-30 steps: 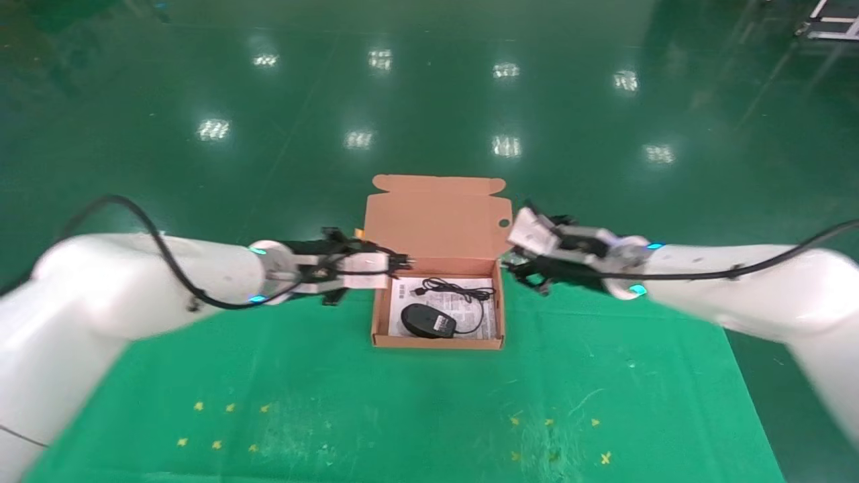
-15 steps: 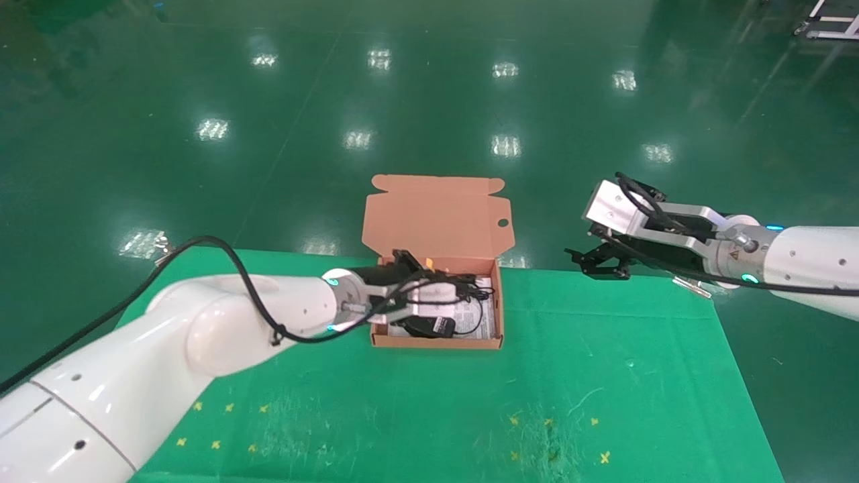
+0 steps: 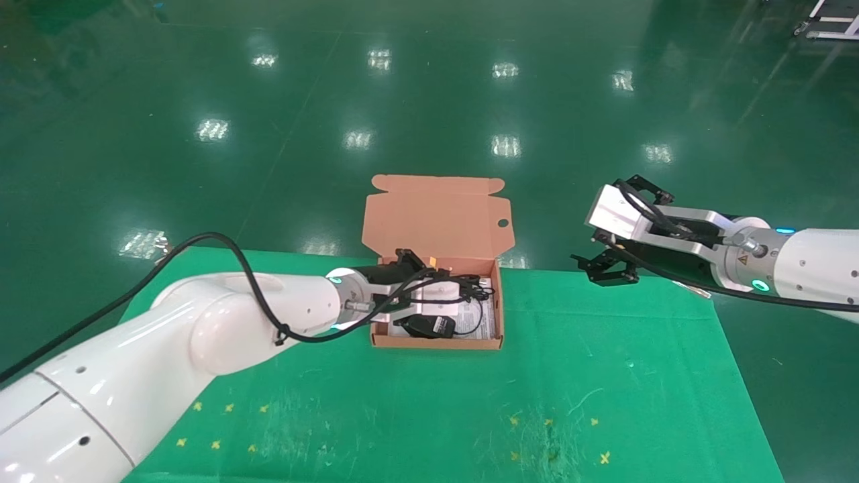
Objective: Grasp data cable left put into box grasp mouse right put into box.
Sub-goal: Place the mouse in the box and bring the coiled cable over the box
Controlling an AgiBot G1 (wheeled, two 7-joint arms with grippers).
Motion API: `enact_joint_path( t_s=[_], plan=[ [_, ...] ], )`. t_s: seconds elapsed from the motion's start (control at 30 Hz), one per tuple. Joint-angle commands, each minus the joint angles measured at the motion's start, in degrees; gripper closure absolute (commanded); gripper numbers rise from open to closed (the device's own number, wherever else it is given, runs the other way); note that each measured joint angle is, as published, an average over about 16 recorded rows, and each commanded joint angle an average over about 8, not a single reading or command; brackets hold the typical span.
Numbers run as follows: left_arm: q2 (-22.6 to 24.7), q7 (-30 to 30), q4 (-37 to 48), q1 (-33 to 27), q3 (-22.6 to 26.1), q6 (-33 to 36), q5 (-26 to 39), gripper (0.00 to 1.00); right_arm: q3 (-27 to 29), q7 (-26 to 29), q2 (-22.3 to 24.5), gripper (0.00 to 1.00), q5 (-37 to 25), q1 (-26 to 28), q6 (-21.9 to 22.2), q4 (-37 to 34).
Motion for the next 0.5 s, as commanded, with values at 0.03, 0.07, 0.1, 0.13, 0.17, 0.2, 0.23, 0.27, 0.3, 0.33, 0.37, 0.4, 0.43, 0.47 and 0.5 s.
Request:
enact_joint_path(
  t_s=[0.03,0.07,0.1,0.13,0.17,0.2,0.23,0.27,0.3,0.33,0.37,0.4,0.43,0.47,0.5],
  plan=[
    [0.05,0.16,0.01,0.00,-0.24,0.09,0.23,0.00,0.02,-0.19,-0.16,0.00,0.24,0.01,0.05,-0.36],
    [-0.09,0.20,-0.14,0.03,-0.30,0.12,0.24,0.00,0.03,-0.25,-0.21,0.00,0.32,0.02,0.07,-0.47],
    [-0.27,0.21,-0.32,0.07,-0.36,0.15,0.22,0.00,0.04,-0.30,-0.26,0.00,0.39,0.03,0.10,-0.56],
    [-0.47,0.20,-0.52,0.09,-0.40,0.18,0.17,0.00,0.05,-0.34,-0.29,0.00,0.44,0.03,0.12,-0.64],
    [-0.70,0.10,-0.73,0.09,-0.44,0.23,0.07,0.00,0.05,-0.37,-0.32,0.00,0.49,0.04,0.13,-0.70],
    [-0.95,-0.08,-0.92,0.02,-0.50,0.29,-0.07,0.00,0.06,-0.40,-0.34,0.00,0.53,0.04,0.15,-0.75],
    [-1.22,-0.33,-1.09,-0.10,-0.57,0.34,-0.21,0.00,0.06,-0.42,-0.36,0.00,0.55,0.04,0.16,-0.79],
    [-1.51,-0.66,-1.20,-0.34,-0.60,0.32,-0.39,0.00,0.04,-0.44,-0.31,0.00,0.44,0.07,0.11,-0.73],
    [-1.76,-1.04,-1.25,-0.64,-0.68,0.33,-0.47,0.00,0.04,-0.43,-0.31,0.00,0.32,0.17,0.08,-0.74],
    [-1.97,-1.48,-1.21,-1.01,-0.79,0.33,-0.51,0.00,0.06,-0.40,-0.32,0.00,0.16,0.31,0.09,-0.73],
    [-2.19,-1.99,-1.11,-1.49,-0.96,0.30,-0.50,0.00,0.10,-0.37,-0.30,0.00,-0.06,0.51,0.14,-0.66],
    [-2.42,-2.53,-0.96,-2.03,-1.14,0.26,-0.43,0.00,0.17,-0.31,-0.26,0.00,-0.30,0.75,0.20,-0.56],
    [-2.64,-3.06,-0.78,-2.61,-1.35,0.19,-0.31,0.00,0.27,-0.23,-0.21,0.00,-0.54,1.04,0.29,-0.42],
    [-2.89,-3.61,-0.61,-3.25,-1.59,0.10,-0.17,0.00,0.39,-0.19,-0.13,0.00,-0.86,1.41,0.36,-0.21],
    [-3.14,-4.13,-0.47,-3.88,-1.84,0.01,0.01,0.00,0.47,-0.21,-0.02,0.00,-1.26,1.84,0.37,0.03]
  ],
)
